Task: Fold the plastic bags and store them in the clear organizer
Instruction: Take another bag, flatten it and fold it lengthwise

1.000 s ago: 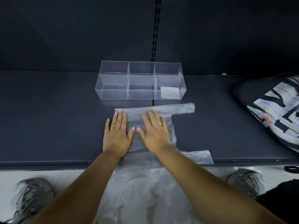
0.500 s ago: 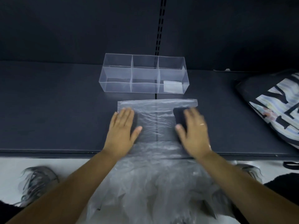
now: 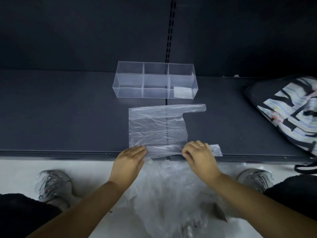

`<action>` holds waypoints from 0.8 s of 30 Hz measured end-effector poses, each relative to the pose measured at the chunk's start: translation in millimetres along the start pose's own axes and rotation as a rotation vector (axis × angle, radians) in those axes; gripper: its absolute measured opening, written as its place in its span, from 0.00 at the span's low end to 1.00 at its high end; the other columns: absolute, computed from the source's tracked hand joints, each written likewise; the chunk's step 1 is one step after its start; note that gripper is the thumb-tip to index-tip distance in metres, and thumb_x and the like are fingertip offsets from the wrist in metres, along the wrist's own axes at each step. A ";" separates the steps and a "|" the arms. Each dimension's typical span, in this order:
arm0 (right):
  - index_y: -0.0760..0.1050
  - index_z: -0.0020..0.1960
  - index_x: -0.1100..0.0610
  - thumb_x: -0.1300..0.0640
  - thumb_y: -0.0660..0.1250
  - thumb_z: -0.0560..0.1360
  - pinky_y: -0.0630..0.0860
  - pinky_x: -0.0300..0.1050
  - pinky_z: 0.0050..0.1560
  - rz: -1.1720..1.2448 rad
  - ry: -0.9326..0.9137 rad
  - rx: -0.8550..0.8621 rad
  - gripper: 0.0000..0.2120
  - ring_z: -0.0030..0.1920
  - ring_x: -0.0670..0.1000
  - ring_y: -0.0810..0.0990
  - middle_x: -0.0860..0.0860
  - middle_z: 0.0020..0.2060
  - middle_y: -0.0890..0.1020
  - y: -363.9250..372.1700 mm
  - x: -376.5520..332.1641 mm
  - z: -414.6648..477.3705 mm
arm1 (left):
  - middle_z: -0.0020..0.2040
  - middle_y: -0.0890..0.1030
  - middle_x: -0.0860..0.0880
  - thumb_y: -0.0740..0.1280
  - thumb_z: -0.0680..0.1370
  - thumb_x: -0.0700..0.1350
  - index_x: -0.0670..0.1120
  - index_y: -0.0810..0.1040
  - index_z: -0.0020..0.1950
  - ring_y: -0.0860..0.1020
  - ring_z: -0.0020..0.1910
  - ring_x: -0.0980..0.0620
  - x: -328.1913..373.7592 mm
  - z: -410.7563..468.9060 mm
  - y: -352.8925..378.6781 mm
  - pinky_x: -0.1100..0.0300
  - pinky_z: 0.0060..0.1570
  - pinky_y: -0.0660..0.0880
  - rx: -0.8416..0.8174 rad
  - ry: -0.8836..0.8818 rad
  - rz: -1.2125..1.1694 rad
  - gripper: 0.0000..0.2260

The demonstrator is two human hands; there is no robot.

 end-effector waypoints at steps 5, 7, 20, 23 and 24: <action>0.70 0.48 0.55 0.57 0.61 0.79 0.69 0.47 0.37 0.182 0.079 -0.107 0.02 0.34 0.55 0.78 0.50 0.33 0.80 -21.5 3.7 20.2 | 0.51 0.84 0.51 0.74 0.72 0.51 0.47 0.84 0.54 0.82 0.50 0.50 -2.1 10.2 -6.2 0.62 0.50 0.73 -0.118 -0.256 -0.204 0.13; 0.72 0.46 0.53 0.56 0.64 0.78 0.72 0.47 0.38 0.223 0.105 -0.128 0.03 0.34 0.52 0.77 0.49 0.34 0.80 -31.8 8.2 30.4 | 0.44 0.85 0.51 0.72 0.74 0.49 0.50 0.84 0.50 0.81 0.43 0.49 -7.0 14.9 -11.4 0.63 0.39 0.69 -0.122 -0.337 -0.219 0.06; 0.82 0.48 0.58 0.64 0.73 0.71 0.73 0.30 0.42 0.605 0.502 -0.321 0.06 0.41 0.45 0.80 0.51 0.40 0.84 -65.4 111.2 55.7 | 0.33 0.82 0.61 0.71 0.75 0.51 0.48 0.83 0.39 0.76 0.33 0.70 -55.8 54.9 -29.4 0.76 0.37 0.68 -0.204 -0.765 -0.809 0.08; 0.81 0.49 0.59 0.65 0.71 0.73 0.72 0.33 0.43 0.641 0.571 -0.176 0.06 0.41 0.48 0.78 0.55 0.40 0.82 -58.6 120.6 62.5 | 0.37 0.82 0.56 0.70 0.75 0.52 0.45 0.84 0.41 0.77 0.35 0.65 -61.0 75.4 -23.4 0.76 0.36 0.68 -0.116 -0.801 -0.815 0.12; 0.80 0.49 0.59 0.66 0.70 0.74 0.72 0.34 0.43 0.650 0.587 -0.123 0.06 0.41 0.49 0.78 0.56 0.40 0.81 -54.9 122.5 66.0 | 0.34 0.81 0.53 0.70 0.75 0.52 0.42 0.83 0.39 0.76 0.33 0.62 -63.2 82.8 -20.1 0.74 0.35 0.68 -0.078 -0.814 -0.805 0.14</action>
Point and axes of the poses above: each hand's wrist, its own z-axis towards the middle knuckle, its own y-axis out of the palm, x = y × z, the point moved 3 cm from there along z, towards the middle knuckle
